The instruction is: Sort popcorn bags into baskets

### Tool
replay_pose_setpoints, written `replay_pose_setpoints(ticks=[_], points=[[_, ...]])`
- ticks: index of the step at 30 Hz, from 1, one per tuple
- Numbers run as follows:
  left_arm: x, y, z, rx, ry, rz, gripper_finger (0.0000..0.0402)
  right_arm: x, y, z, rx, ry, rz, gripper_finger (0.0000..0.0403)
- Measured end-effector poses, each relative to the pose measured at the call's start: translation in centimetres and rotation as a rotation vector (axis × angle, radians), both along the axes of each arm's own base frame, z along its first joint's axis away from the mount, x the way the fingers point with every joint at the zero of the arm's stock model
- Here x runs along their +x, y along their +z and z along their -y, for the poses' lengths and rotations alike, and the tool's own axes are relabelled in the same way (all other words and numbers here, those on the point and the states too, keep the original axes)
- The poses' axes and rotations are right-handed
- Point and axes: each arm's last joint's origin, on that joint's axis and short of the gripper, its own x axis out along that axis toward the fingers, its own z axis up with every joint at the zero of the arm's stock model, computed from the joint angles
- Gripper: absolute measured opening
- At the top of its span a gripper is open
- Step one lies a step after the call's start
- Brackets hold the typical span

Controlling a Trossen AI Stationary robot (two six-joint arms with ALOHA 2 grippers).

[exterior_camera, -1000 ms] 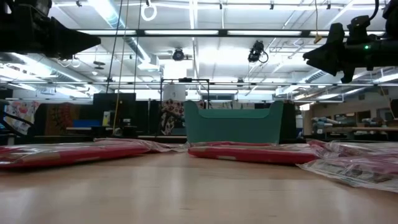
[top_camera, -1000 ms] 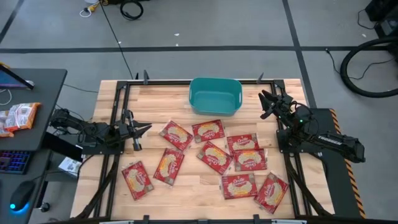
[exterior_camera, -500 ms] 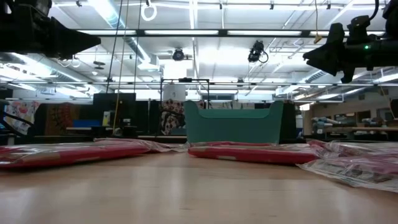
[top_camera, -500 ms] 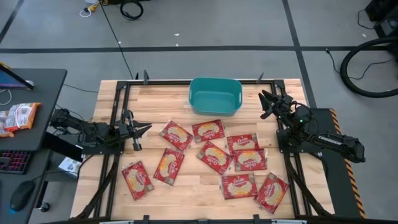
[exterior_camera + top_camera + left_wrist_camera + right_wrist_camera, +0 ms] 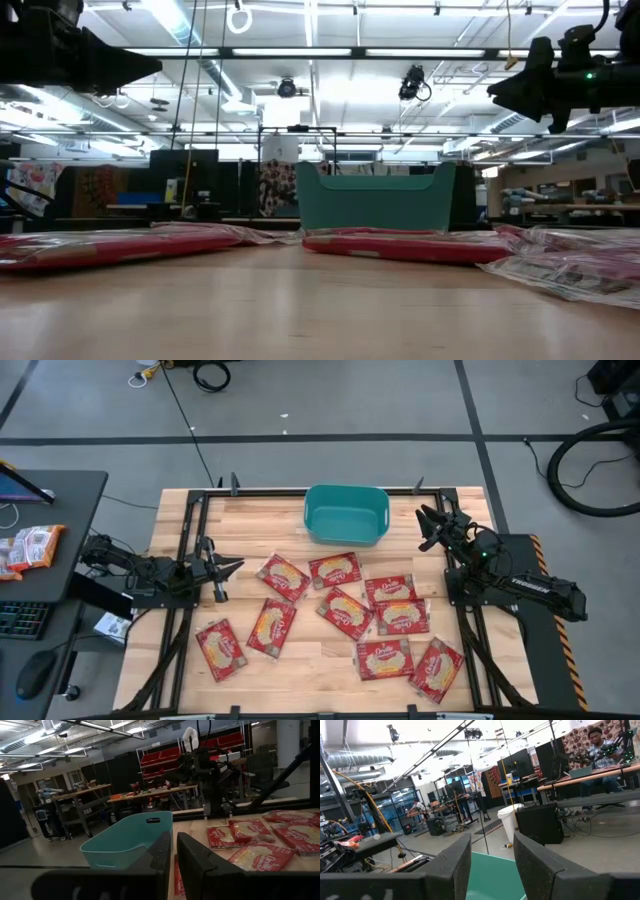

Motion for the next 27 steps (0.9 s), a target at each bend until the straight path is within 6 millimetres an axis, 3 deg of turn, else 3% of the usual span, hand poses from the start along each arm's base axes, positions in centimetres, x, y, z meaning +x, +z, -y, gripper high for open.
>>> replay_pose_setpoints(ticks=[7, 15, 27], points=[[-0.1, 0.9, 0.1, -0.094, -0.069, 0.119, 0.0037, -0.1, 0.4, -0.1, -0.019, 0.0, 0.041, 0.0152], [-0.3, 1.6, 0.3, -0.17, -0.176, 0.216, 0.0037, -0.4, 1.5, -0.3, 0.055, 0.085, 0.29, 0.0152], [-0.4, 1.8, 0.2, -0.259, -0.171, 0.252, 0.0037, -0.4, 1.5, -0.3, 0.055, 0.099, 0.294, 0.0152]])
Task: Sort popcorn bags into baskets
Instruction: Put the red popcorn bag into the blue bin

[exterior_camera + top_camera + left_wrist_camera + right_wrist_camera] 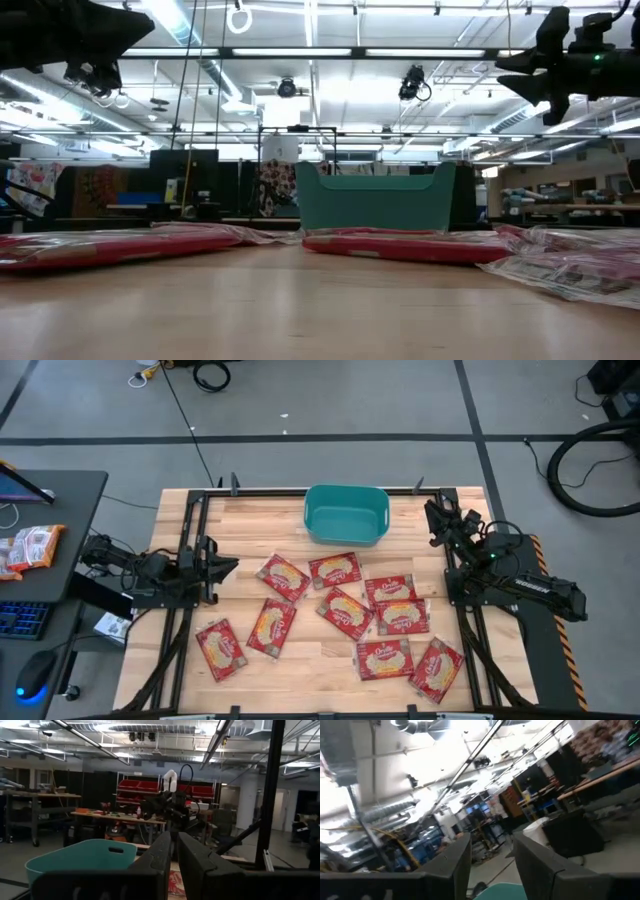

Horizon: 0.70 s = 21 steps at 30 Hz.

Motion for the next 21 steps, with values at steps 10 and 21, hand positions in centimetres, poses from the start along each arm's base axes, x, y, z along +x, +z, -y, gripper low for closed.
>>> replay_pose_setpoints(ticks=[10, 21], points=[[0.0, 1.6, -0.4, -0.136, 0.013, 0.02, 0.0037, 0.9, 0.6, -0.3, -0.054, 0.225, -0.069, 0.0145], [2.7, 2.5, -0.5, -0.117, 0.101, -0.174, 0.0037, 3.4, 2.1, 0.4, -0.077, 0.354, -0.255, 0.0134]])
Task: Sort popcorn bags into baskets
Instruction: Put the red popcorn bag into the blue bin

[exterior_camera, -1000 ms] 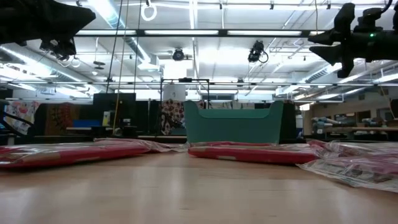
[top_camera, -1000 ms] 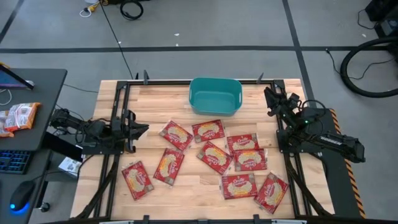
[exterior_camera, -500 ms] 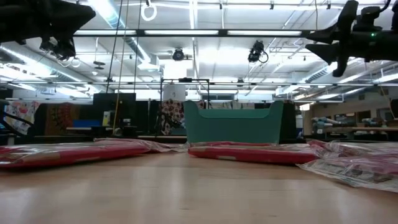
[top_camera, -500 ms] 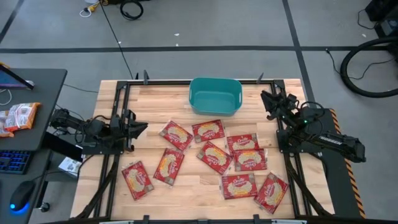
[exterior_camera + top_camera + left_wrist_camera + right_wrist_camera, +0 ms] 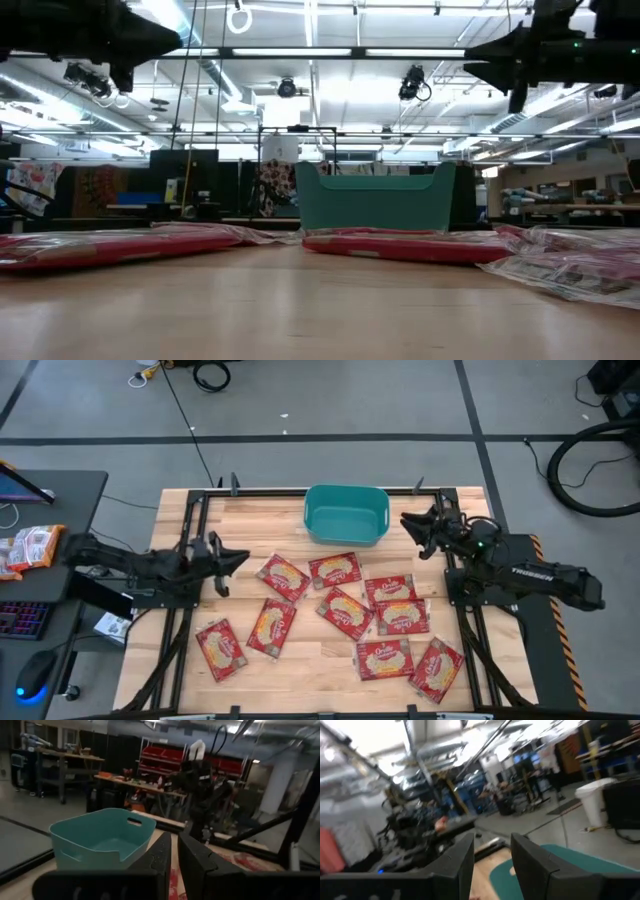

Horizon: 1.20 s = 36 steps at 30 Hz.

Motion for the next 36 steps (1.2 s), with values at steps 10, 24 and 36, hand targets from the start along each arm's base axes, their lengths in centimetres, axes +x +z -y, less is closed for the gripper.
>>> replay_pose_setpoints(ticks=[10, 24, 36], points=[[2.7, 2.3, 0.7, 0.003, -0.004, -0.123, 0.0036, 1.8, 0.4, 0.6, -0.045, 0.053, -0.124, 0.0133], [5.9, 2.2, 1.5, -0.106, 0.001, -0.314, 0.0052, 5.0, 1.0, -1.0, -0.14, 0.238, -0.262, 0.0132], [8.1, 2.8, 2.8, -0.09, -0.007, -0.505, 0.0177, 5.8, 0.3, -1.6, -0.17, 0.254, -0.348, 0.0132]])
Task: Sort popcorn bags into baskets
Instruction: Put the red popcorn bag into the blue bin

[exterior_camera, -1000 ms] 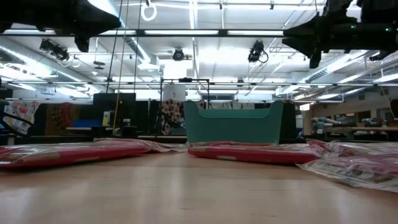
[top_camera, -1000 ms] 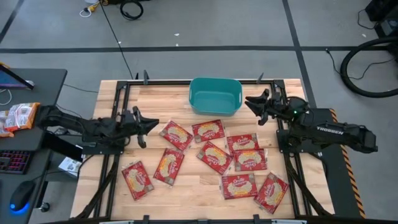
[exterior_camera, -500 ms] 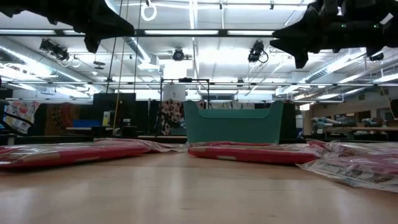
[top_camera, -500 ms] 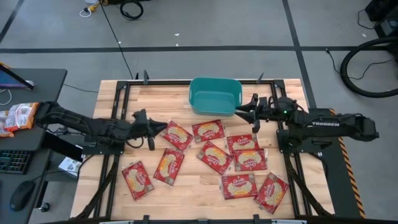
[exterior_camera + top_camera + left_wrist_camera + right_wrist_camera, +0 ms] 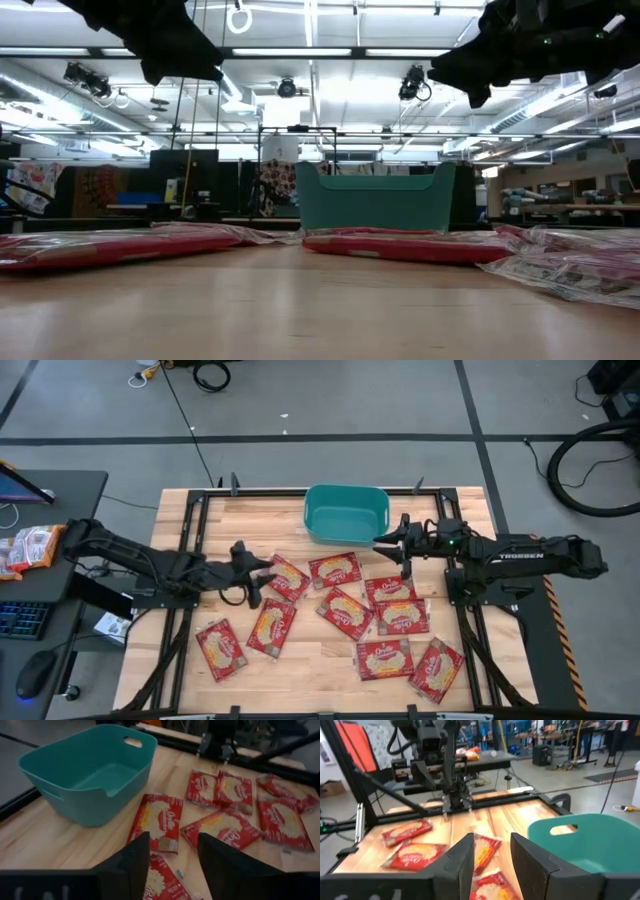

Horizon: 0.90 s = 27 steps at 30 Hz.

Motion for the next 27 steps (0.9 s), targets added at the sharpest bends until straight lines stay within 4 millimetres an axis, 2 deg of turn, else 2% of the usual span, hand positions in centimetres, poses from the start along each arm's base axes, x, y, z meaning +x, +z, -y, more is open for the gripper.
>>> replay_pose_setpoints(ticks=[5, 12, 16, 21, 27], points=[[1.3, 0.3, 0.8, -0.011, -0.002, -0.066, 0.0195, 0.4, -0.4, -0.4, -0.025, 0.022, -0.029, 0.0132], [3.5, 0.2, 1.8, -0.074, -0.027, -0.211, 0.0196, 0.5, -0.4, -1.0, -0.078, 0.0, -0.035, 0.0132], [4.5, -0.8, 2.2, -0.026, -0.025, -0.352, 0.0196, 0.8, -0.6, -1.5, -0.105, -0.004, -0.047, 0.0132], [4.8, -2.6, 2.2, 0.056, -0.021, -0.56, 0.0196, 1.5, -1.2, -2.0, -0.109, 0.026, -0.073, 0.0132], [5.4, -4.6, 1.9, 0.073, -0.009, -0.688, 0.0196, 2.2, -1.9, -2.5, -0.114, 0.06, -0.103, 0.0132]])
